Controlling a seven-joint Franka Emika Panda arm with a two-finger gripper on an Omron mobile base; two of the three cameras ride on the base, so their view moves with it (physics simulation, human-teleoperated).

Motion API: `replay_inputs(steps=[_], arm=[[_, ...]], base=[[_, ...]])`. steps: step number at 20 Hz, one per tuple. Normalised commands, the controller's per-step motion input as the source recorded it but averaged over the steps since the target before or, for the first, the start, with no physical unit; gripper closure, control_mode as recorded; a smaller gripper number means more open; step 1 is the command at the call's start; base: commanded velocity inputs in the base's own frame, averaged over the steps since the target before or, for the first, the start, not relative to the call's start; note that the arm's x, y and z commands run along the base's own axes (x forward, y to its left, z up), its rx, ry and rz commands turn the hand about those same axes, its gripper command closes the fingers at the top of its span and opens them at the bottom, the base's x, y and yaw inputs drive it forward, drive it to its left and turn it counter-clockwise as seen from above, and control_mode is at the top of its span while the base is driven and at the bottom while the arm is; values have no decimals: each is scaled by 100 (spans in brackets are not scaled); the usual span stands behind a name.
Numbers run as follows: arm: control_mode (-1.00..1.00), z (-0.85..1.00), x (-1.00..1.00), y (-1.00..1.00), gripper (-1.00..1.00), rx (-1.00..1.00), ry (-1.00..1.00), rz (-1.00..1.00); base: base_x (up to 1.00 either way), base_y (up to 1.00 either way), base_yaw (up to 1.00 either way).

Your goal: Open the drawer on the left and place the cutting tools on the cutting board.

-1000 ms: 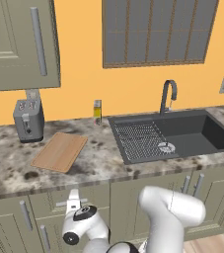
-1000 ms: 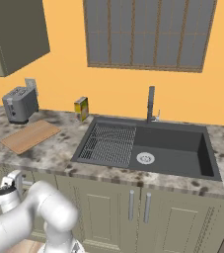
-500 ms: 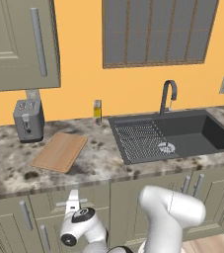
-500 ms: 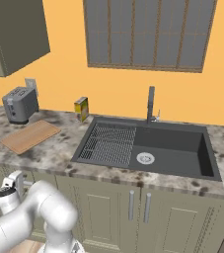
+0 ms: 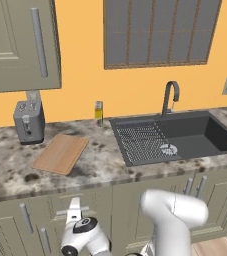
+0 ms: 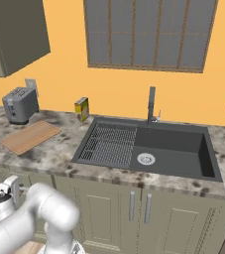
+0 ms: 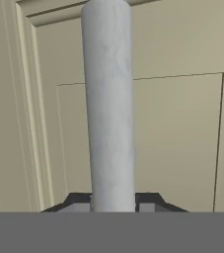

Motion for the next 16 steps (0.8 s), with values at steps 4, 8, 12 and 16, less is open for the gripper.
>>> replay_inputs(steps=[4, 8, 12, 16], arm=[[-100, -15, -100, 0, 100, 0, -2, 0], [-100, -12, -100, 0, 100, 0, -4, 0], [-100, -11, -100, 0, 100, 0, -2, 0], [-100, -6, -96, 0, 100, 0, 0, 0]], base=[[0, 0, 0], [0, 0, 0], [0, 0, 0], [0, 0, 0]])
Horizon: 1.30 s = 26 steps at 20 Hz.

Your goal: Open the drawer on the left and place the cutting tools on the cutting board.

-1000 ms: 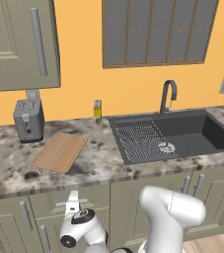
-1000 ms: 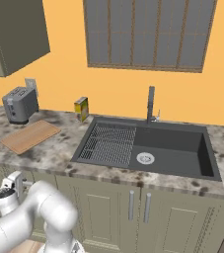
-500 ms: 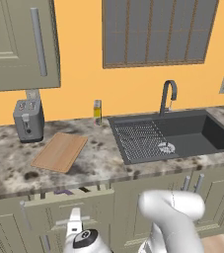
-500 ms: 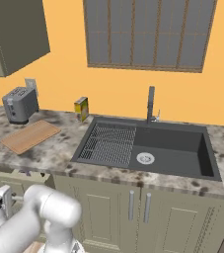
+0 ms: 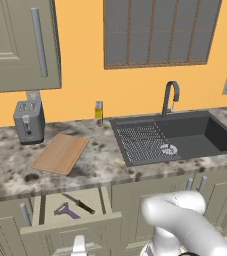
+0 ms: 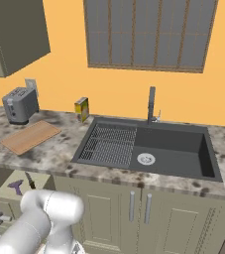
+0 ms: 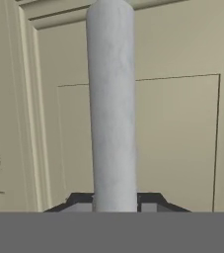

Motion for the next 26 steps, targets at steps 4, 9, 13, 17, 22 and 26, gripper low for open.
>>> replay_inputs(steps=[4, 9, 13, 17, 22, 26], arm=[[-100, 0, -88, 0, -100, 0, 0, 0], [-100, 12, -86, 1, -100, 0, 0, 0], [-100, 47, -78, 17, -100, 0, 0, 0], [-100, 68, -63, 5, -100, 0, 0, 0], [-100, 72, -35, 0, -100, 3, 0, -6], [-100, 84, -15, 3, -100, 3, 0, -11]], base=[[0, 0, 0], [0, 0, 0], [0, 0, 0], [0, 0, 0], [0, 0, 0], [0, 0, 0]])
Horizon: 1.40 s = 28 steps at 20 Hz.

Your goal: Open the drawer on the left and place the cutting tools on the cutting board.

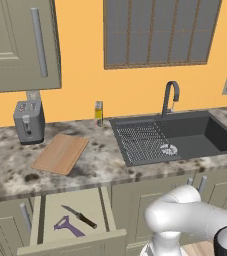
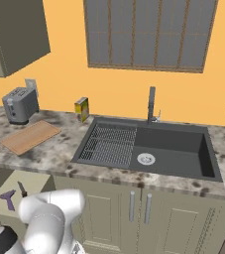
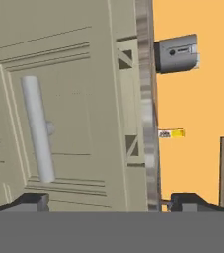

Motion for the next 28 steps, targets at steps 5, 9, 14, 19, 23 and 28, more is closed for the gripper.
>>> replay_inputs(steps=[5, 9, 14, 19, 23, 28], arm=[[-100, 79, 13, 0, -100, 5, 11, -13], [-100, 62, 35, -1, -100, 7, 16, -7], [-100, 32, 60, -17, -100, 7, 18, -1], [-100, 0, 94, -13, -100, 6, 36, 2], [-100, 0, 100, 0, -100, 7, 41, -11], [-100, 0, 100, 9, -100, 5, 39, -27]], base=[[0, 0, 0], [0, 0, 0], [0, 0, 0], [0, 0, 0], [0, 0, 0], [0, 0, 0]])
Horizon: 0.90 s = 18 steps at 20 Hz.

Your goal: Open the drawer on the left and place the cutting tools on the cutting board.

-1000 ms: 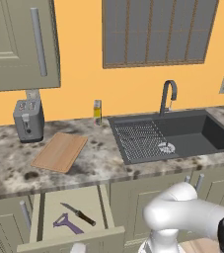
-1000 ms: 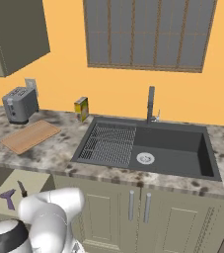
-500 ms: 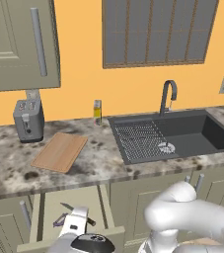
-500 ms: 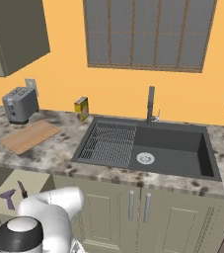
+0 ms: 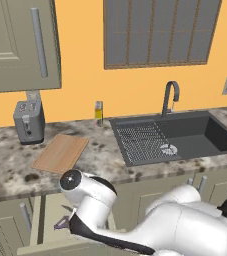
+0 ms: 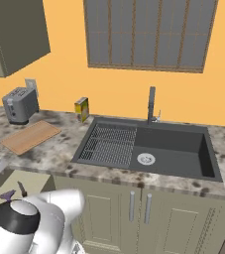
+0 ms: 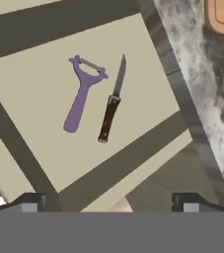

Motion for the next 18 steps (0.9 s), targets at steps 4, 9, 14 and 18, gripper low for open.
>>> replay_inputs(steps=[4, 9, 14, 18], arm=[[-100, -5, 91, 38, -100, 0, 36, -33], [-100, -6, 3, 7, -100, 0, 9, -5], [-100, -46, -7, 3, -100, 1, 13, 0], [-100, -67, -9, 0, -100, 3, 15, -3]], base=[[0, 0, 0], [0, 0, 0], [0, 0, 0], [0, 0, 0]])
